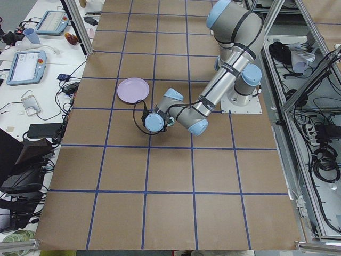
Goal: Flip cup and place on plate
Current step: 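Lower the left gripper sideways to the mint-green cup lying on its side, then close the left gripper on the cup's rim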
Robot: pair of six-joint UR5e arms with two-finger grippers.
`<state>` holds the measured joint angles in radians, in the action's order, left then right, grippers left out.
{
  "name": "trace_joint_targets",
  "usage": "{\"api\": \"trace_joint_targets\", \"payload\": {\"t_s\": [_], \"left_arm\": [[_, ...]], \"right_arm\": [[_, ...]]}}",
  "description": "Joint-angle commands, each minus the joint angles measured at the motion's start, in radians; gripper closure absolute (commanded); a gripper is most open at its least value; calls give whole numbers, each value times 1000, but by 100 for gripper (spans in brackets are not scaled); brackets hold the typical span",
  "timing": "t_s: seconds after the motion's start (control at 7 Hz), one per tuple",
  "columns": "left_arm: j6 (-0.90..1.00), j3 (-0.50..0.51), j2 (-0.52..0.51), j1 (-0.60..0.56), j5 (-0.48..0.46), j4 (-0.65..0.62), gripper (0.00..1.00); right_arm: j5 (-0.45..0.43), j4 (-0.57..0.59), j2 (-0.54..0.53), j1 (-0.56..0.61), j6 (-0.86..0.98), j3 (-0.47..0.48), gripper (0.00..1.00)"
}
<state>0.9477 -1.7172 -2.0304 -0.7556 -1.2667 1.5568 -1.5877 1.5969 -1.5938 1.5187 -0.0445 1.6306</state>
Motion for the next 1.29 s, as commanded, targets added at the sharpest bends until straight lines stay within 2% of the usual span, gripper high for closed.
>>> {"api": "trace_joint_targets", "payload": {"t_s": [0.0,0.14,0.29,0.43,0.57,1.14], "left_arm": [[2,-4,-5,-1,49,8,0],[-1,-4,-11,-1,58,11,0],[9,-4,-16,-1,93,23,27],[5,-2,-16,-1,95,41,90],[3,-1,-14,-1,95,42,100],[-73,22,19,-5,93,39,100]], "right_arm": [[0,0,0,0,0,0,0],[0,0,0,0,0,0,0],[0,0,0,0,0,0,0],[0,0,0,0,0,0,0],[0,0,0,0,0,0,0],[0,0,0,0,0,0,0]]}}
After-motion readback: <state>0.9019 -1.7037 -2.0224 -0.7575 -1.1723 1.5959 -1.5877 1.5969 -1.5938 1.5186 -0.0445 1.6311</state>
